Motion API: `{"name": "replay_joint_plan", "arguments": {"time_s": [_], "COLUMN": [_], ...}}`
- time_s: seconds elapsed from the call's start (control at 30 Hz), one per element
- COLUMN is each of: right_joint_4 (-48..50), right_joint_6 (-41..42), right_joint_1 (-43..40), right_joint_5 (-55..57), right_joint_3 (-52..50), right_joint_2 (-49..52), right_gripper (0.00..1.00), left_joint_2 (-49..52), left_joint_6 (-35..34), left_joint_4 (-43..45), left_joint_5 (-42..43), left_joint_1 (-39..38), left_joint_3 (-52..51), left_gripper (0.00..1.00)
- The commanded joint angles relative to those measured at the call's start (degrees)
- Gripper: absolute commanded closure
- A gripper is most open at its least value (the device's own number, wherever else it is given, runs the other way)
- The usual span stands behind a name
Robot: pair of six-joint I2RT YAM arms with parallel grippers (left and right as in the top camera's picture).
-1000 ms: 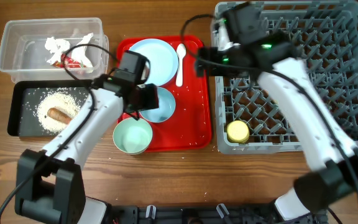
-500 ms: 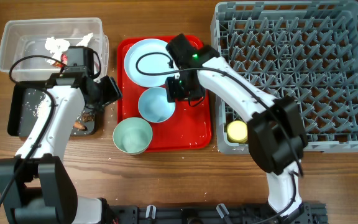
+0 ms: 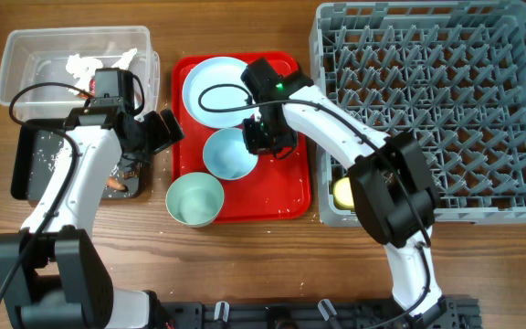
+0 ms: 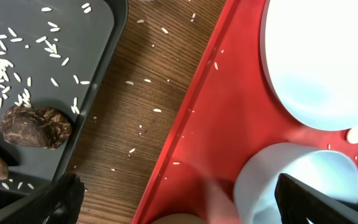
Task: Sort waste into correct bins and load items into the dishwasher rack
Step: 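Reach the right gripper to the light-blue bowl and grasp its rim, then lift the light-blue bowl and set it in the rack's top-left area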
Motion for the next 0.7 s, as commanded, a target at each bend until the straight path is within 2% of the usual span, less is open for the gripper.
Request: {"name": "replay_joint_plan", "arguments": {"time_s": [0.0, 0.27, 0.4, 0.53, 0.67], "right_joint_4": [0.50, -1.14, -4.94, -5.57, -2.54], "right_joint_6": [0.35, 0.48, 0.33, 0.74, 4.02], "right_joint_1": [0.24, -0.39, -3.93, -8.31, -11.28], "right_joint_5": [-0.98, -0.59, 7.19, 19.39, 40.92], "right_joint_3": [0.48, 1.79, 4.09, 5.11, 5.09], "right_joint_2": [1.68, -0.44, -9.25, -19.74, -26.73], "right_gripper": [0.96, 0.96, 0.96, 0.96, 0.96], "left_joint_2": [-1.42, -1.42, -1.42, -1.42, -1.42], "left_joint_6": [0.28, 0.28, 0.28, 0.28, 0.28], "left_joint_4": [0.02, 0.00, 0.02, 0.02, 0.00], "left_joint_5": [0.02, 0.04, 0.02, 0.04, 0.02], "left_joint_1": [0.37, 0.37, 0.37, 0.37, 0.37], "left_joint_3": [0.68, 0.68, 0.68, 0.68, 0.68], "left_gripper": [0.00, 0.00, 0.00, 0.00, 0.00]}}
